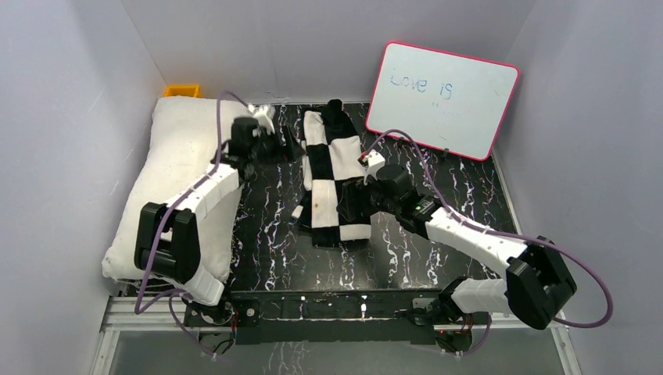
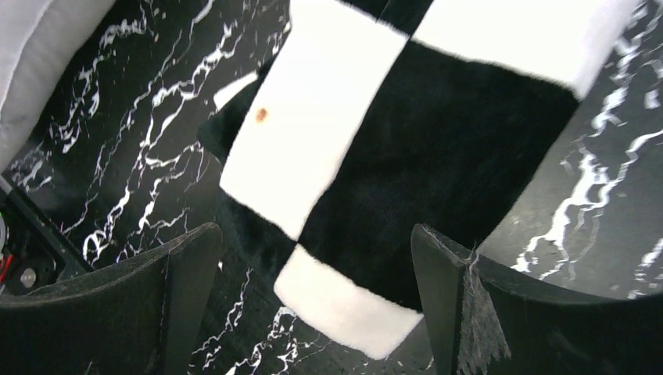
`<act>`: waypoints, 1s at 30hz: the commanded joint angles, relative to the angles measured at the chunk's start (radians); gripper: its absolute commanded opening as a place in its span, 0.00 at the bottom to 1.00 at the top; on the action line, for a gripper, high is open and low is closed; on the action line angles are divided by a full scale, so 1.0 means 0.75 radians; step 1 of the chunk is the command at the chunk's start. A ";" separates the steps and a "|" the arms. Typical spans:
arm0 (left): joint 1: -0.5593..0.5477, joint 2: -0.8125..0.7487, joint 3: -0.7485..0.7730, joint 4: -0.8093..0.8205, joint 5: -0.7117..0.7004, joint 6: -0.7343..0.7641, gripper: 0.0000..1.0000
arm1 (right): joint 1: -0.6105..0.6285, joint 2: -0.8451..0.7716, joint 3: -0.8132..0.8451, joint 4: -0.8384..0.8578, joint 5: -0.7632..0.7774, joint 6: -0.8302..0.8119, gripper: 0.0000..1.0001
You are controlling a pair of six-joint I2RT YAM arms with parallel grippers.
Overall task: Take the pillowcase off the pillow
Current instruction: Fold the pillowcase at the center of the board.
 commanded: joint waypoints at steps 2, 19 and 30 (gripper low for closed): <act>-0.089 -0.153 -0.357 -0.011 0.244 -0.079 0.74 | -0.006 0.050 0.015 0.083 -0.133 0.052 0.99; -0.148 -0.115 -0.758 0.372 0.135 -0.227 0.71 | -0.005 0.066 0.017 0.051 -0.147 0.050 0.98; -0.148 -0.087 -0.911 0.407 0.167 -0.258 0.37 | -0.005 0.065 -0.005 0.066 -0.193 0.037 0.99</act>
